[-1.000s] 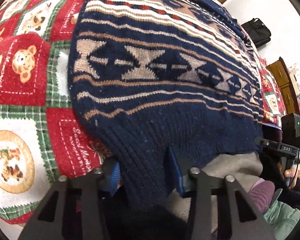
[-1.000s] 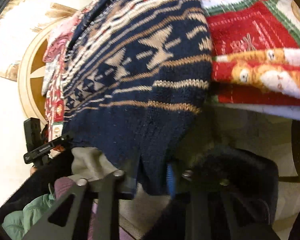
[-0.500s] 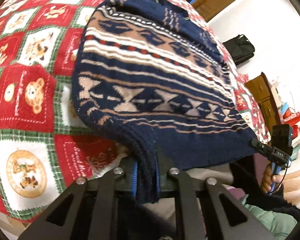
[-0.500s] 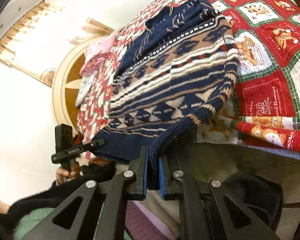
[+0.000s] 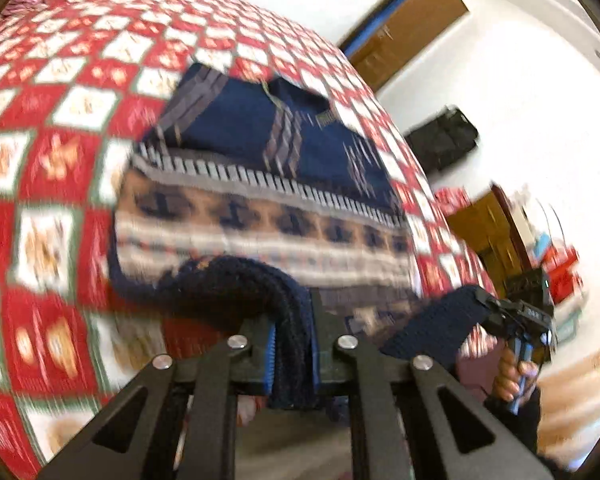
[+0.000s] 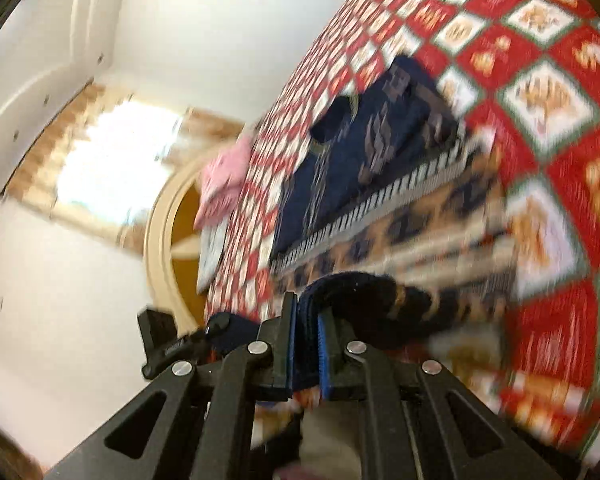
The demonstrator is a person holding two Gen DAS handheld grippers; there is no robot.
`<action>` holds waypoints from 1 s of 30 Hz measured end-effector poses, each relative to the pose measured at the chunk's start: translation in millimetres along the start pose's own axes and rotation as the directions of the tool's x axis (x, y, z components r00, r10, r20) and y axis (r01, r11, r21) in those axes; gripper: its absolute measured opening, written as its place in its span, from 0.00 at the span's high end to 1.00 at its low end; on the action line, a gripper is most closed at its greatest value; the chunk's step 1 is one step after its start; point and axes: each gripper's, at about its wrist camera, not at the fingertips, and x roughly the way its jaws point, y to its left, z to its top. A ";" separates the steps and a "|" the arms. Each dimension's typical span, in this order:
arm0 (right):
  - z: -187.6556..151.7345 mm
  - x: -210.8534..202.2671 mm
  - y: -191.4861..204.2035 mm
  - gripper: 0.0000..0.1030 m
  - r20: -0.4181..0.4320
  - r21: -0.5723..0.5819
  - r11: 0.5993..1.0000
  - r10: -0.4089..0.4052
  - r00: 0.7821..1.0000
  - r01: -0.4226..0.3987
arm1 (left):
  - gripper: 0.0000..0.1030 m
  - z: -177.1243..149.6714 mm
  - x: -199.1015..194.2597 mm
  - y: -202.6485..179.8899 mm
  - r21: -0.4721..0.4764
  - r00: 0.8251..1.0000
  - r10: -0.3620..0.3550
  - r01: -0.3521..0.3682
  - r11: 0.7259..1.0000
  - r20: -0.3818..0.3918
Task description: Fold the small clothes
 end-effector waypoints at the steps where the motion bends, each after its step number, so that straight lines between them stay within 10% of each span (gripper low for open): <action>1: 13.5 5.9 -3.6 0.91 0.026 0.007 1.000 -0.022 0.999 0.022 | 0.87 11.9 2.2 5.0 -0.022 1.000 0.002 -0.002 1.000 0.010; 10: 62.9 69.8 -71.9 0.91 0.049 0.123 0.974 -0.196 0.979 0.189 | 0.77 104.5 66.3 77.7 -0.144 0.987 0.146 -0.155 0.977 -0.071; 16: 63.1 62.6 -77.5 0.89 0.038 0.089 0.987 -0.140 0.989 0.136 | 0.70 116.9 45.2 98.6 -0.081 0.975 0.222 -0.221 0.972 0.001; 20: 53.1 32.2 -55.5 0.14 0.149 0.021 0.998 -0.064 0.987 0.062 | 0.39 102.1 37.5 81.4 0.151 0.950 0.288 -0.305 0.940 0.119; 22: 48.1 16.4 -41.4 0.11 0.242 -0.039 0.998 -0.035 0.970 0.046 | 0.31 92.3 43.8 72.8 0.238 0.949 0.275 -0.307 0.922 0.157; 30: 34.6 58.4 6.4 0.11 0.230 -0.450 0.782 -0.366 0.902 0.432 | 0.25 94.1 93.4 74.7 0.288 0.959 0.266 -0.282 0.915 0.094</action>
